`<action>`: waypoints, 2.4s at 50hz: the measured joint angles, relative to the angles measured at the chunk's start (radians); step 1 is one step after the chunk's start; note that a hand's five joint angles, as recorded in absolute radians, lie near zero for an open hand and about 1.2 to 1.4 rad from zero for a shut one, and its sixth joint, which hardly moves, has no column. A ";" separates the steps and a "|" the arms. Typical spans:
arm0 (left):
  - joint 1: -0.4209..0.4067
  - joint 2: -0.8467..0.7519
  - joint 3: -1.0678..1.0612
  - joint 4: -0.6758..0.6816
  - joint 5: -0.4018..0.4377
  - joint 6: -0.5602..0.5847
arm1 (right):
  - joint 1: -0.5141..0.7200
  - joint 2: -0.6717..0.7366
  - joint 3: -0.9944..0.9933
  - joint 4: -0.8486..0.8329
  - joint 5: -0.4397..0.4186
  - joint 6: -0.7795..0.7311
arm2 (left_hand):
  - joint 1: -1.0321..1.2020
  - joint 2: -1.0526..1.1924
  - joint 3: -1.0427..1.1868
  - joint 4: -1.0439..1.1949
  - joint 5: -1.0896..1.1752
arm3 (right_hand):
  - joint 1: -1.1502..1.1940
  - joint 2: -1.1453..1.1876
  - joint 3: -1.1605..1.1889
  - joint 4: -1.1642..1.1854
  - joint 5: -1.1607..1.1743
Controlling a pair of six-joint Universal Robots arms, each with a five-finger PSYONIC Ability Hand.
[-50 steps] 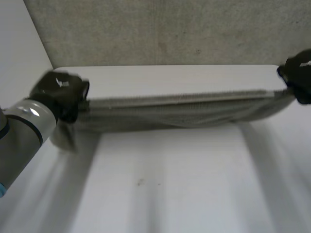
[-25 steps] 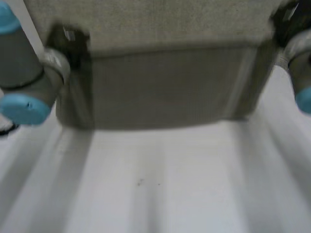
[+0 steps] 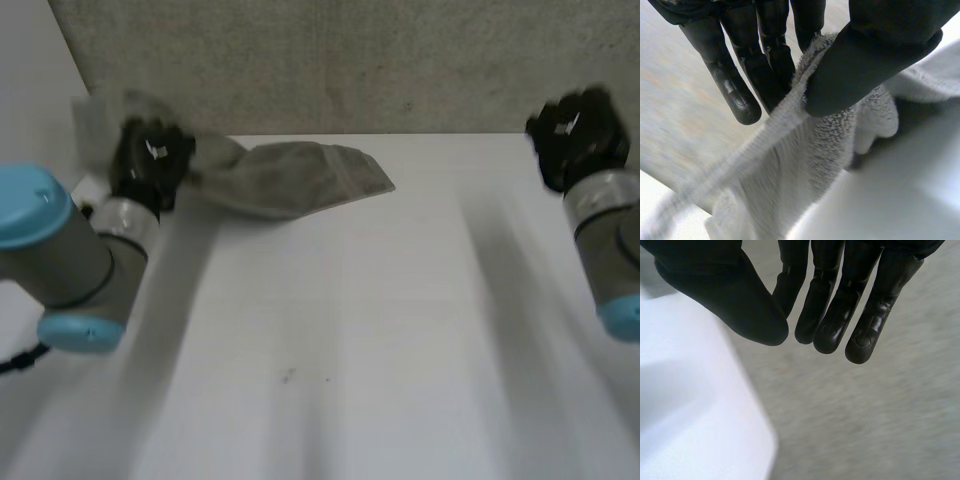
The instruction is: Fold the laundry
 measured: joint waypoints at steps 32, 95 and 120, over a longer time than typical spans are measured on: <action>-0.219 0.360 0.315 -0.528 -0.054 0.077 | 0.225 0.204 -0.145 0.239 -0.234 1.003 | 0.000 0.000 0.000 0.000 0.000 | -0.764 -0.956 -0.972 -0.957 -0.947; -0.333 0.414 0.467 -0.686 -0.186 0.043 | 0.404 0.244 -0.016 0.144 -0.067 1.108 | 0.000 0.000 0.000 0.000 0.000 | -0.766 -0.957 -0.976 -0.962 -0.945; -0.396 0.429 0.531 -0.679 -0.205 0.041 | 0.499 0.379 -0.078 -0.059 0.104 1.228 | 0.000 0.000 0.000 0.000 0.000 | -0.766 -0.957 -0.976 -0.962 -0.947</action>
